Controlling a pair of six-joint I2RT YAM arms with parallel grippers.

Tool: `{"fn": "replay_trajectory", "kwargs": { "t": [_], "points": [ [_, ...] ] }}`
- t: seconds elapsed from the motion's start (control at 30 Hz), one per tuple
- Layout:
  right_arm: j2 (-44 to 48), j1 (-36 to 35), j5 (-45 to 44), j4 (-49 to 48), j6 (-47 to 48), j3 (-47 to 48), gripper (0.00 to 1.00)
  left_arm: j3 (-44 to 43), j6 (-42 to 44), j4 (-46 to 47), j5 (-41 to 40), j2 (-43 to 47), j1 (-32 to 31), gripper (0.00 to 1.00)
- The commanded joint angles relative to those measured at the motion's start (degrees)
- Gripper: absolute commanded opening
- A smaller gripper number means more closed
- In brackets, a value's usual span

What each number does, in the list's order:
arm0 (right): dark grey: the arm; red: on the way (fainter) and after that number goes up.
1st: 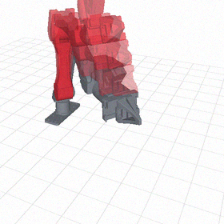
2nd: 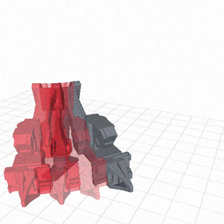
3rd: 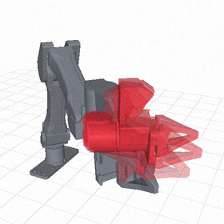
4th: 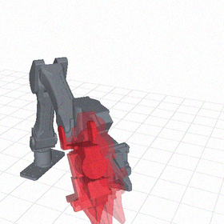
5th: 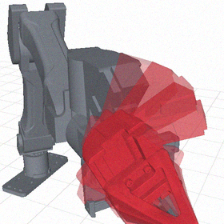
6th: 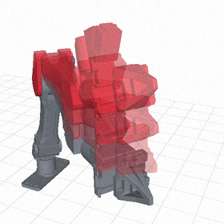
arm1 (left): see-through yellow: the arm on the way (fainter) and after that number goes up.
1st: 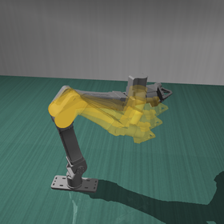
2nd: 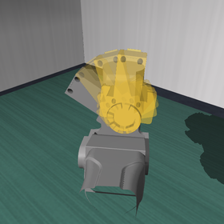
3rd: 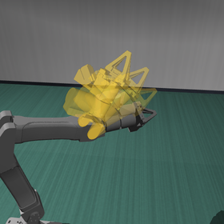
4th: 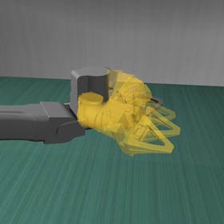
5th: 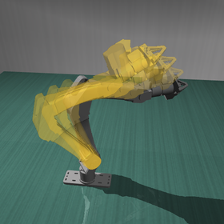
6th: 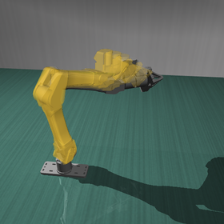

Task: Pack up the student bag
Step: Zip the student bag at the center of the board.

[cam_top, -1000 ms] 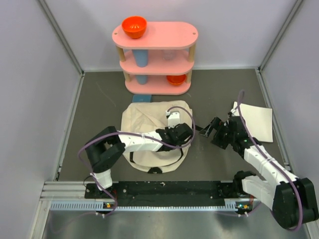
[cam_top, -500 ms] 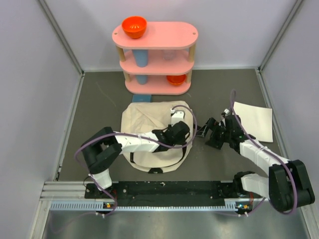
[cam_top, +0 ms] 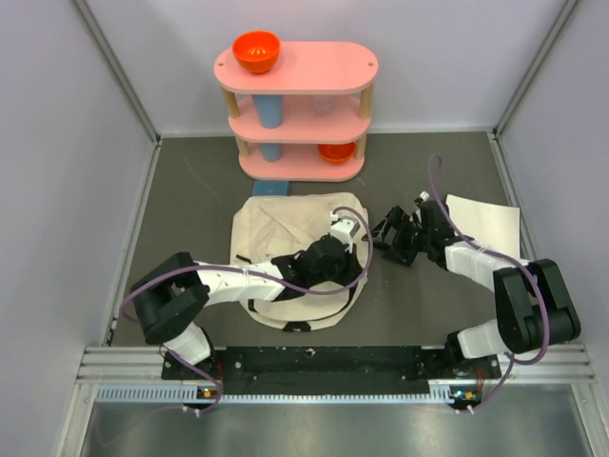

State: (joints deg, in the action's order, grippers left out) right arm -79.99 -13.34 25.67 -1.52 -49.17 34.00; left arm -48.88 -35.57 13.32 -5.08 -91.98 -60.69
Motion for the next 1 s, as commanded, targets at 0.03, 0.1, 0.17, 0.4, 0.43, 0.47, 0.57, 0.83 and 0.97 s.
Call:
{"fn": "replay_trajectory", "kwargs": {
  "t": [0.03,0.1,0.17,0.4,0.43,0.47,0.57,0.83,0.97],
  "points": [
    [-2.72,-0.02,1.31,-4.46,-1.11,3.00,0.95,-0.86,1.56,3.82,1.92,-0.12,-0.13,0.00],
    [-2.63,-0.10,0.53,-4.28,-0.84,2.57,0.95,-1.74,2.26,3.55,2.35,-0.91,-0.13,0.00],
    [-2.11,-0.10,0.52,-4.28,-0.93,2.21,0.95,-2.79,2.35,1.46,1.31,-1.09,-0.13,0.00],
    [0.35,-0.10,-0.18,-3.23,-0.23,-0.16,0.95,-5.17,0.77,-12.17,-10.03,2.68,-0.13,0.70],
    [0.70,-0.02,-0.10,-3.31,-0.23,-0.42,0.95,-4.39,0.59,-12.44,-10.82,4.43,-0.22,0.71],
    [0.88,-0.02,0.08,-3.14,-0.14,-0.86,0.95,-4.03,1.37,-12.44,-11.09,5.23,-0.22,0.74],
    [1.59,-0.02,0.17,-2.70,0.65,-1.48,0.95,-5.34,6.97,-15.41,-9.78,6.64,-0.31,0.79],
    [1.67,-0.10,1.40,-2.52,2.06,-2.80,0.95,-11.93,31.60,-21.75,2.88,0.77,0.04,0.84],
    [2.55,-0.10,1.40,-1.83,2.32,-3.50,0.95,-13.96,36.61,-24.47,10.08,-0.65,1.97,0.82]
  ]
}}
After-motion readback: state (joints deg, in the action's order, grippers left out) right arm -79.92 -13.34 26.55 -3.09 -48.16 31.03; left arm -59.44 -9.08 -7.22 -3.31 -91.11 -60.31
